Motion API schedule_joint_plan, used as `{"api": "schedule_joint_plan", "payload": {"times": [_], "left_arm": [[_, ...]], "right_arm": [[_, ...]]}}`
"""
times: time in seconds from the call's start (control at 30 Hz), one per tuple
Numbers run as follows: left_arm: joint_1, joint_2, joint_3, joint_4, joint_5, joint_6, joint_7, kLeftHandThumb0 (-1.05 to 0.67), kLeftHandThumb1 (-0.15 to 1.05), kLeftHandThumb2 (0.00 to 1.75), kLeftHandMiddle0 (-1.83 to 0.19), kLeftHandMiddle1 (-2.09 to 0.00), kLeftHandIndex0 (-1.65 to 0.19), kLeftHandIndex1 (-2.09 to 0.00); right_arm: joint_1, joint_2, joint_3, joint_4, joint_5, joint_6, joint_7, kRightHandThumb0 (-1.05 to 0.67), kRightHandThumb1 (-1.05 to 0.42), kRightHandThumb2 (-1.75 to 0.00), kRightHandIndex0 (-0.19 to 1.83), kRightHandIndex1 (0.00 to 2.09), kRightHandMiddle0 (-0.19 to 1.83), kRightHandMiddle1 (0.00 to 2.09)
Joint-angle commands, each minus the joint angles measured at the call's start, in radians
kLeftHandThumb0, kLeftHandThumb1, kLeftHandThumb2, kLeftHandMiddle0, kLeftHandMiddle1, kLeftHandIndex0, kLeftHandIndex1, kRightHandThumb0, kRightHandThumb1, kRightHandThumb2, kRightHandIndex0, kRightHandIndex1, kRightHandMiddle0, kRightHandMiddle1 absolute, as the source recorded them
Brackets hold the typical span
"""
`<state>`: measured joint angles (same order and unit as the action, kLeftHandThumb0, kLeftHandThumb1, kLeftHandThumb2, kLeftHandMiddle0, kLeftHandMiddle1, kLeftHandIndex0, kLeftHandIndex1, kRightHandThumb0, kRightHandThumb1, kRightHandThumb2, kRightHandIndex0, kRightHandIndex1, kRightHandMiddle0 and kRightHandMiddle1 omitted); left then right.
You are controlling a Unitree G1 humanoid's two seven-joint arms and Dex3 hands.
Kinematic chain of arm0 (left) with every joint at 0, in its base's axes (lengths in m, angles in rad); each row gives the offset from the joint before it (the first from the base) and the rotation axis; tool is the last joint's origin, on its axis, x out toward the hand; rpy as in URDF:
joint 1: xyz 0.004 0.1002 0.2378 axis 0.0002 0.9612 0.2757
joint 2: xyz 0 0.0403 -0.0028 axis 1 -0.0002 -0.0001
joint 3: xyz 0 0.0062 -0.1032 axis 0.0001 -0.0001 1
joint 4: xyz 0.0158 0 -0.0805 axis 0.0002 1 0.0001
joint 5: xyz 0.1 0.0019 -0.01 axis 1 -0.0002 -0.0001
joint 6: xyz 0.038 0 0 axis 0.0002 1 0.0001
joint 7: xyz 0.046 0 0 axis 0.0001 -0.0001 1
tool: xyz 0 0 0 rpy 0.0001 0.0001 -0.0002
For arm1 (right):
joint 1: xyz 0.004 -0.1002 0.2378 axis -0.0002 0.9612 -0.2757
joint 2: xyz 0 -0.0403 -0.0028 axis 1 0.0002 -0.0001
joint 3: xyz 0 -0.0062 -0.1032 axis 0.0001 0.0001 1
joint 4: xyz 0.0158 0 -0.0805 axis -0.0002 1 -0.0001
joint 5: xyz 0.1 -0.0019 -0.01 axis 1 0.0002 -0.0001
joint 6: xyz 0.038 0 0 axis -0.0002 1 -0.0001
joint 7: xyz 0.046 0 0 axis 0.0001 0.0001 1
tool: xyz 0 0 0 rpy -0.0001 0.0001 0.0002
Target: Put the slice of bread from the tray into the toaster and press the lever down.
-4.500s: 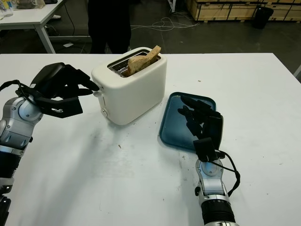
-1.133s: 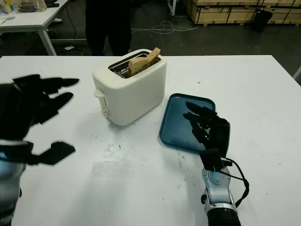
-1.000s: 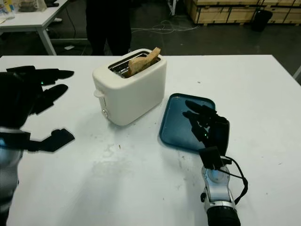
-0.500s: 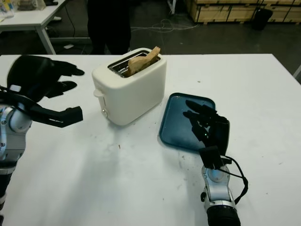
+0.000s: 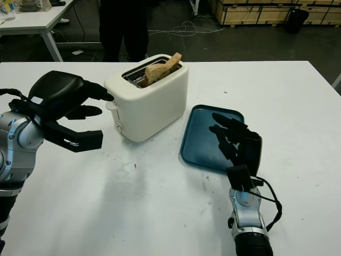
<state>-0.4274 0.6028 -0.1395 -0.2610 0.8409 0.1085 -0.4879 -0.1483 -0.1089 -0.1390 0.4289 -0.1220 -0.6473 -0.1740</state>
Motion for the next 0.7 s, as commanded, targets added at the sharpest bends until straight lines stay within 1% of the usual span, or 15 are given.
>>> {"api": "schedule_joint_plan", "payload": {"times": [0.0,0.13,0.43,0.67], "left_arm": [[-0.025,0.013,-0.012,-0.009,0.016,0.013,-0.024,-0.38,0.92,0.16,-1.06,-1.44,-0.88,0.00],[-0.027,0.009,-0.012,0.000,0.015,0.028,-0.027,-0.37,0.92,0.18,-1.06,-1.45,-0.87,0.00],[-0.063,0.007,-0.039,0.111,0.069,0.031,0.027,-0.34,0.92,0.20,-1.02,-1.48,-0.85,0.00],[-0.080,0.003,-0.047,0.156,0.061,0.038,0.039,-0.35,0.92,0.23,-1.00,-1.54,-0.83,0.00]], "right_arm": [[-0.008,-0.002,-0.001,-0.004,0.007,-0.021,-0.006,-0.41,-0.92,-0.24,1.09,0.34,1.08,0.00],[-0.009,-0.003,-0.003,0.000,0.010,-0.028,-0.001,-0.41,-0.92,-0.24,1.08,0.34,1.08,0.00],[-0.009,-0.005,-0.005,0.004,0.003,-0.030,-0.006,-0.41,-0.92,-0.24,1.08,0.33,1.08,0.00],[-0.008,-0.006,-0.005,0.002,-0.004,-0.032,-0.012,-0.42,-0.92,-0.24,1.09,0.33,1.08,0.00]]}}
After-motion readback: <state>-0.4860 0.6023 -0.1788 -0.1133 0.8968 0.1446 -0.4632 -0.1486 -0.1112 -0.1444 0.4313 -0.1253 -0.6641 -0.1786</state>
